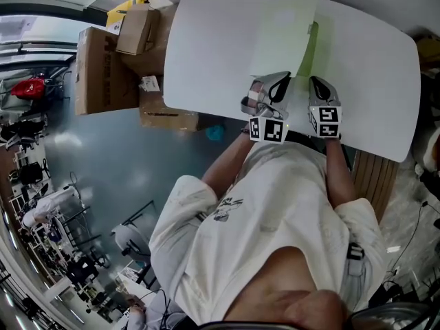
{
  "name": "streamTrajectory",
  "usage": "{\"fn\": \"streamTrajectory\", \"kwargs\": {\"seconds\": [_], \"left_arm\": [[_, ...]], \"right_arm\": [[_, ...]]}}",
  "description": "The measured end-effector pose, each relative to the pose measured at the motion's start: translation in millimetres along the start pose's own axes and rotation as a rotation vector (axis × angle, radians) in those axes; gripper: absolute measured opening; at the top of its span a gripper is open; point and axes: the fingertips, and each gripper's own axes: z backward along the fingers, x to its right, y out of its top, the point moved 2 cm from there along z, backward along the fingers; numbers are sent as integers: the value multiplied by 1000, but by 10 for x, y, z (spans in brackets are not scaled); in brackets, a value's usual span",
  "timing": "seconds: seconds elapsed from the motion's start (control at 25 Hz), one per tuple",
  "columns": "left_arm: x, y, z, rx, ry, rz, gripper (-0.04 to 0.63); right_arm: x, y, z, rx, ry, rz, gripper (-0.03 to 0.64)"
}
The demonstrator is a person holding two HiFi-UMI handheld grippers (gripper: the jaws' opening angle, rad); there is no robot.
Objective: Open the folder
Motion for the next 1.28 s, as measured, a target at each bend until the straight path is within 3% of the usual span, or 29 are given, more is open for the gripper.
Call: {"fn": "streamTrajectory", "kwargs": {"seconds": [0.12,0.36,0.68,1.08,1.28], "left_arm": [[-165,-25,62,0,46,51,6],[-554,-48,209,9,152,266,5],[-927,-196,442,-5,253,332,5],[-1284,-576,713,-49,317,400,5],[-1426,-725,905,-66,373,472,5]], "right_arm": [[-161,106,-96,11,28,19,2],[-568,289,-215,24,114,27,2],[-1134,387,-421,15,193,74,2],[-1374,268,-757,-65,167,82,2],[-1464,173,-824,-101,145,88,2]]}}
